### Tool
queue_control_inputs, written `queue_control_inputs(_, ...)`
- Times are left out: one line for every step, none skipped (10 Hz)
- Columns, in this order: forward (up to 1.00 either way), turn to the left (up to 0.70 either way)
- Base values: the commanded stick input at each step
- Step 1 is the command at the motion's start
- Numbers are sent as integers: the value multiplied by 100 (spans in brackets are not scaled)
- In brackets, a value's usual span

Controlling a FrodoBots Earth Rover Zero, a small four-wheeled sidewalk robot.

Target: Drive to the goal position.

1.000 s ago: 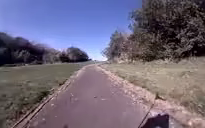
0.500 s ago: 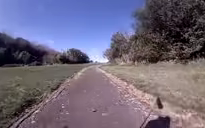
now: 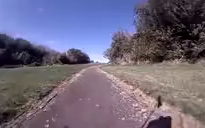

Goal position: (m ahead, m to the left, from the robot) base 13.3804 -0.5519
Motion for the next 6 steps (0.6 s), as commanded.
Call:
queue_control_inputs(100,28)
queue_control_inputs(100,36)
queue_control_inputs(100,34)
queue_control_inputs(100,22)
queue_control_inputs(100,3)
queue_control_inputs(100,3)
